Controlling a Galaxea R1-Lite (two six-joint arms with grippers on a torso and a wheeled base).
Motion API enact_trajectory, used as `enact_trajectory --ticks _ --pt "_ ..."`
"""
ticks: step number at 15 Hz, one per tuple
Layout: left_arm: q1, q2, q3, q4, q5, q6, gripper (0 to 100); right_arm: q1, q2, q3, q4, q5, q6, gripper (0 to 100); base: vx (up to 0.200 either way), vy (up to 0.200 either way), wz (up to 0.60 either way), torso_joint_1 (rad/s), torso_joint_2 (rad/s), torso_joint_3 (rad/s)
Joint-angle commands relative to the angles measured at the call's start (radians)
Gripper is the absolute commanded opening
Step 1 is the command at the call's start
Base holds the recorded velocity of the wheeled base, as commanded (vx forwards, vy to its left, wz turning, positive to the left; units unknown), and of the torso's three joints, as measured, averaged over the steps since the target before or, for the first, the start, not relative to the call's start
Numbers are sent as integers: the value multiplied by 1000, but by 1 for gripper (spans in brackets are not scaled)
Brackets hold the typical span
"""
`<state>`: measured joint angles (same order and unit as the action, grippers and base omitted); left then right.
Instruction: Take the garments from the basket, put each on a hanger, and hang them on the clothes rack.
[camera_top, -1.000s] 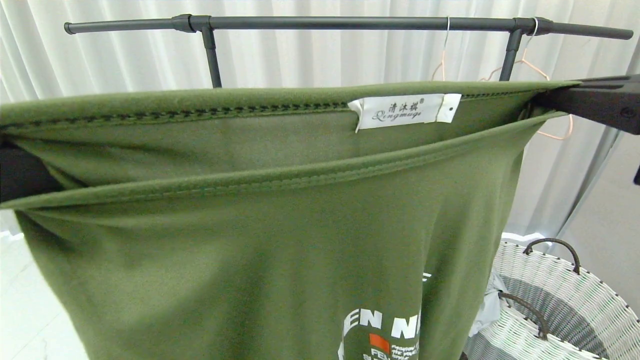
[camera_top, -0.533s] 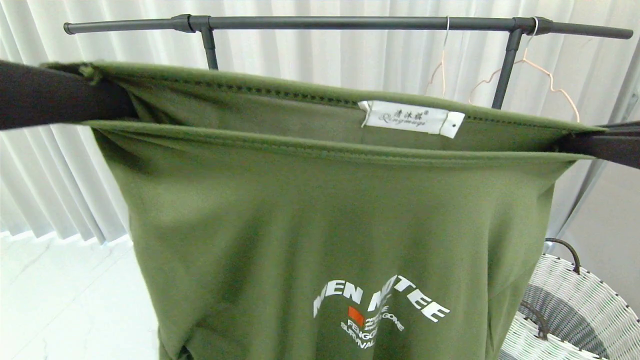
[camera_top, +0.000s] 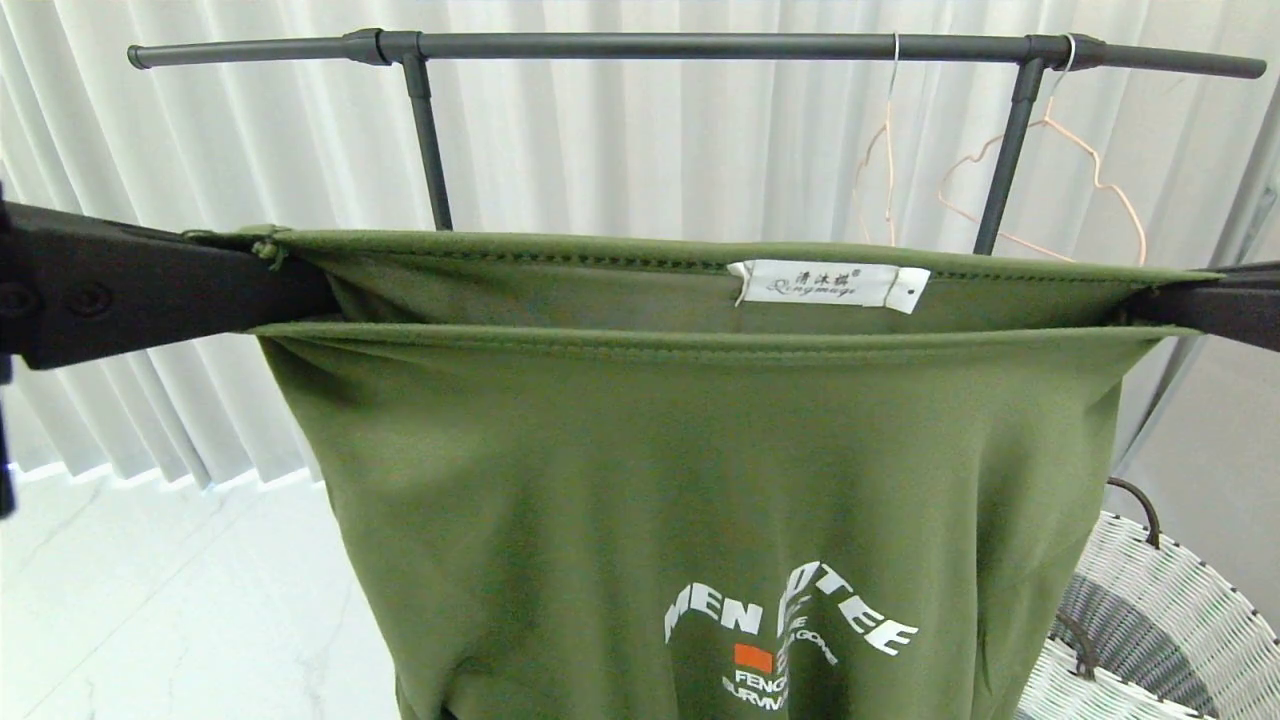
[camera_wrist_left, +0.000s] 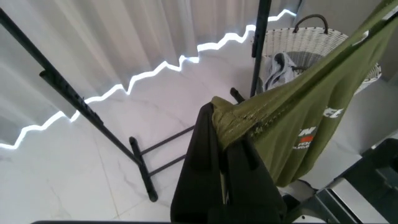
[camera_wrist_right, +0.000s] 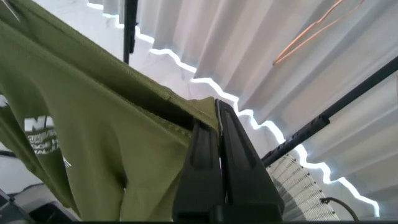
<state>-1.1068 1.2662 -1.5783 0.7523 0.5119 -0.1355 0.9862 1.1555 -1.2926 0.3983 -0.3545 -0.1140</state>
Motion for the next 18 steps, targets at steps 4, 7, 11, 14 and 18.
enact_trajectory --ticks 4,7,11,14,18 --pt "2 7 0 1 5 20 0 9 -16 58 1 3 1 100 0 0 0 0 0 0" --pt "41 33 3 1 46 33 0 17 -91 139 -3 55 1 100 0 0 0 0 0 0" --pt "81 58 26 1 128 34 0 12 -185 167 -1 169 4 100 0 0 0 0 0 0" --pt "82 39 81 1 132 34 0 -207 -180 164 90 120 68 100 0 0 0 0 0 0" --pt "104 -37 118 2 197 86 0 -667 -165 179 224 103 57 100 0 0 0 0 0 0"
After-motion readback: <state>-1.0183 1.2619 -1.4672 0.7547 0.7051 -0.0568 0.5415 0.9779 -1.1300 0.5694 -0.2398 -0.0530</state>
